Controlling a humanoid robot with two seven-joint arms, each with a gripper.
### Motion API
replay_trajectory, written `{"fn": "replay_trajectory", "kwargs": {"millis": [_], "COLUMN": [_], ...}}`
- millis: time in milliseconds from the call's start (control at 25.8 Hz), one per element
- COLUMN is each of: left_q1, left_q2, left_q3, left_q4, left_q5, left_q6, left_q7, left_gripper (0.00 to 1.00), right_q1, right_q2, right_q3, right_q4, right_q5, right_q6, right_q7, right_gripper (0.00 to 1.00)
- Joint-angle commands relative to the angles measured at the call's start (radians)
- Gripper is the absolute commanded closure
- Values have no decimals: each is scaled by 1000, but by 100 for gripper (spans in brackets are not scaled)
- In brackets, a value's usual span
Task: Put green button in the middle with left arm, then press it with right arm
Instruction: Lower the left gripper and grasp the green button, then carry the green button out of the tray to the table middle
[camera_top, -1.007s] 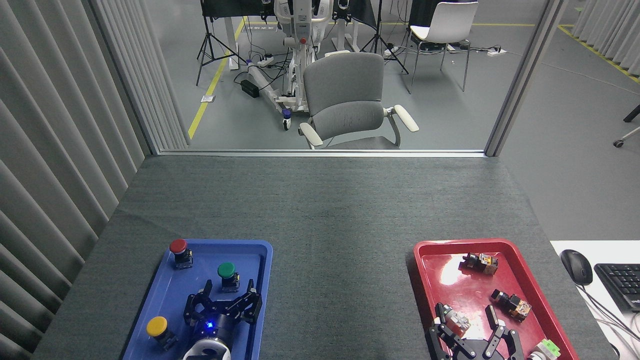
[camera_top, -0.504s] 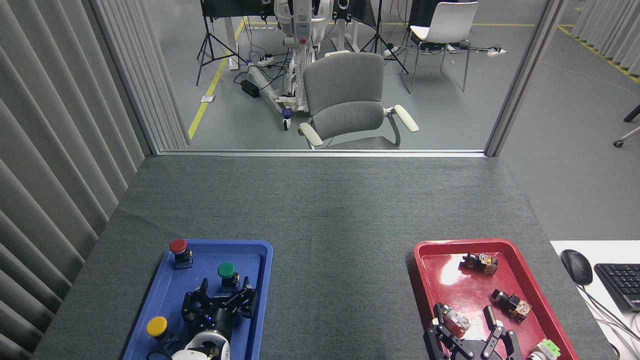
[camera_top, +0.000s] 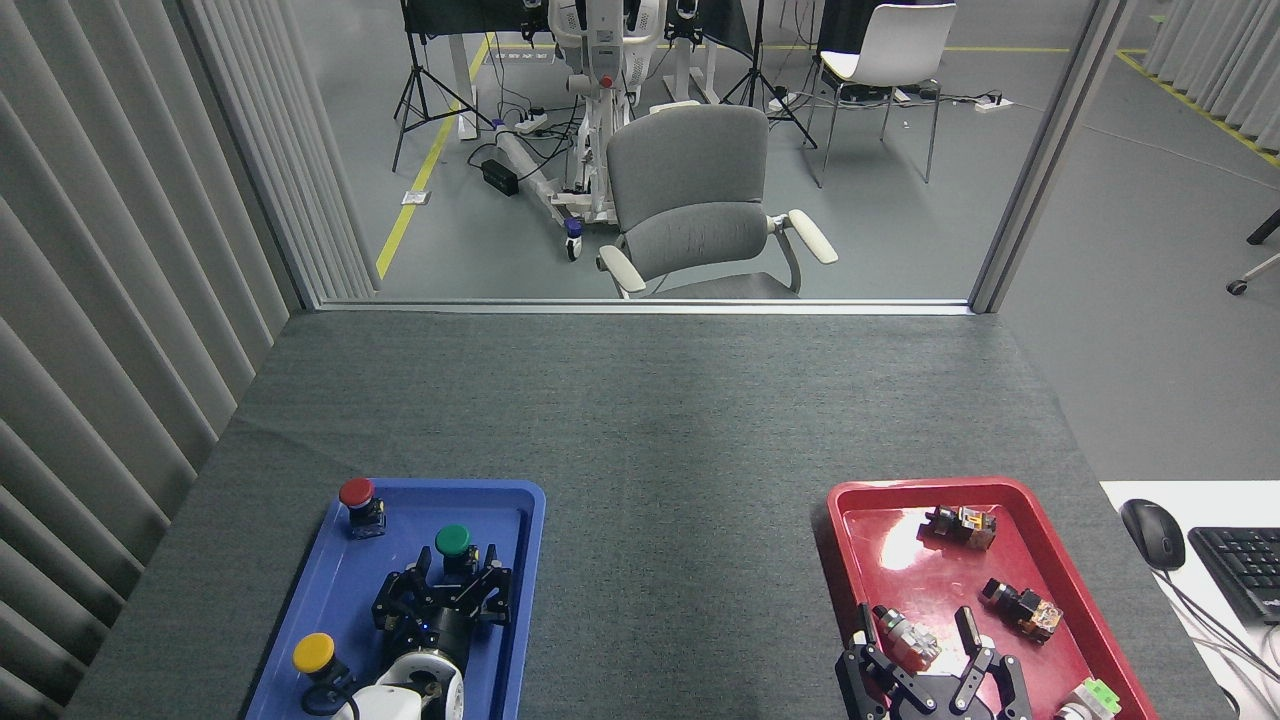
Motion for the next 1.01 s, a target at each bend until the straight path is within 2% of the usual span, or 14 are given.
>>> {"fn": "replay_trajectory", "kwargs": {"millis": [0, 310, 426, 697, 891, 968], "left_q1": [-5, 21, 34, 66, 26, 23], "left_q2": [2, 16, 18, 35, 33, 16], "left_q3": [-1, -3, -4, -35, -237, -305], "left_q4": [6, -40, -71, -209, -209, -203], "left_q5": [-3, -7, -12, -20, -52, -63], "left_q6": [-10, -67, -96, -240, -392, -401], "left_q7": [0, 43, 44, 83, 78, 77], "left_gripper": [38, 72, 82, 85, 86, 86], "right_q1": [0, 0, 0, 0, 0, 0], "right_q2": [5, 6, 6, 5, 8, 11], "right_q3": [2, 2, 2, 2, 2, 2], "right_q4": [0, 0, 0, -3, -6, -12], "right_q5": [-1, 1, -1, -1, -1, -1], "right_q6": [-2, -2, -2, -2, -5, -3], "right_q7": [0, 0, 0, 3, 6, 9], "right_gripper": [1, 1, 1, 1, 1, 1]}}
